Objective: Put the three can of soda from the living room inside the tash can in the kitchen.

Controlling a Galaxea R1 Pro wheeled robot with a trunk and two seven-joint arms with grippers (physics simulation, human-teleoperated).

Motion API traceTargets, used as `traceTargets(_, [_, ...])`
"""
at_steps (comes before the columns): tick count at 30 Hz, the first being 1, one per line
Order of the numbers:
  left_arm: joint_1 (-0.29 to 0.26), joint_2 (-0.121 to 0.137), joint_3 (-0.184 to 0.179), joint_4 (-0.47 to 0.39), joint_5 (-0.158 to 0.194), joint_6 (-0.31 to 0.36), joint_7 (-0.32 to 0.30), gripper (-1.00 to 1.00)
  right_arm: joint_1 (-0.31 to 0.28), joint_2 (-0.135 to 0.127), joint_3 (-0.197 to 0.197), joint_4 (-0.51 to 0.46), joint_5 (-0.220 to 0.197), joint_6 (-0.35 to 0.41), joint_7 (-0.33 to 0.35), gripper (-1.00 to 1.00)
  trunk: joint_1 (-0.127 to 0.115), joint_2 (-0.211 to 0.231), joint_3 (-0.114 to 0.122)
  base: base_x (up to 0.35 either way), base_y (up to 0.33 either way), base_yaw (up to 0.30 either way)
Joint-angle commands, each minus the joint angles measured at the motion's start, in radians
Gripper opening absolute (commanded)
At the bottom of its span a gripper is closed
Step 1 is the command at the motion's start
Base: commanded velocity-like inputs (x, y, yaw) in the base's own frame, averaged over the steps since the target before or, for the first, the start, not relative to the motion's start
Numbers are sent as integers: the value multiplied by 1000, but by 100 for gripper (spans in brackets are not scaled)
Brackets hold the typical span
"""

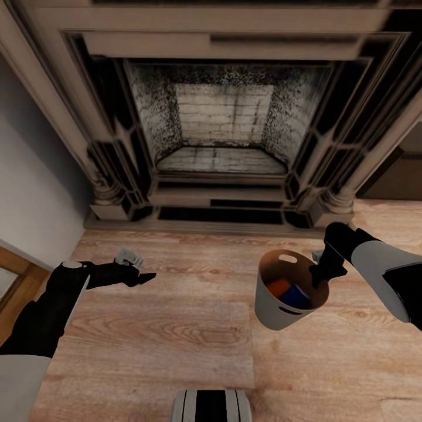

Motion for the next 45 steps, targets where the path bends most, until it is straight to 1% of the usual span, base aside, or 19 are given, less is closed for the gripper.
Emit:
traceTargets(1, [0, 0, 0, 0, 0, 0, 0, 100, 0, 1, -14, 0, -19, 8, 0, -100, 4, -7, -3, 0, 0, 0])
traceTargets(3, [0, 0, 0, 0, 0, 15, -1, 100, 0, 1, -14, 0, -19, 8, 0, -100, 4, -7, -3, 0, 0, 0])
traceTargets(6, [0, 0, 0, -2, 0, 31, -2, 100, 0, 1, -14, 0, -19, 8, 0, -100, 15, -28, -12, 0, 0, 0])
traceTargets(13, [0, 0, -1, -5, 0, 35, -1, 100, 0, 1, -13, 0, -19, 8, 0, -100, 42, -77, -34, 0, 0, 0])
traceTargets(23, [0, 0, -1, -5, 0, 36, -1, 100, 0, 1, -12, 1, -17, 8, 0, -100, 47, -80, -73, 0, 0, 0])
traceTargets(28, [0, 0, -1, -3, 0, 39, -2, 100, 0, 1, -12, 1, -17, 8, 0, -100, 47, -80, -73, 0, 0, 0])
traceTargets(35, [0, 0, -1, -4, 0, 39, -2, 100, 0, 0, -12, 2, -17, 8, 0, -100, 50, -81, -100, 0, 0, 0])
traceTargets(42, [0, 0, -1, -5, 0, 40, -4, 100, 0, 1, -12, 2, -17, 8, 0, -100, 50, -81, -100, 0, 0, 0])
traceTargets(45, [0, 0, -1, -5, 0, 41, -4, 100, 0, 0, -12, 2, -17, 8, 0, -100, 51, -82, -112, 0, 0, 0])
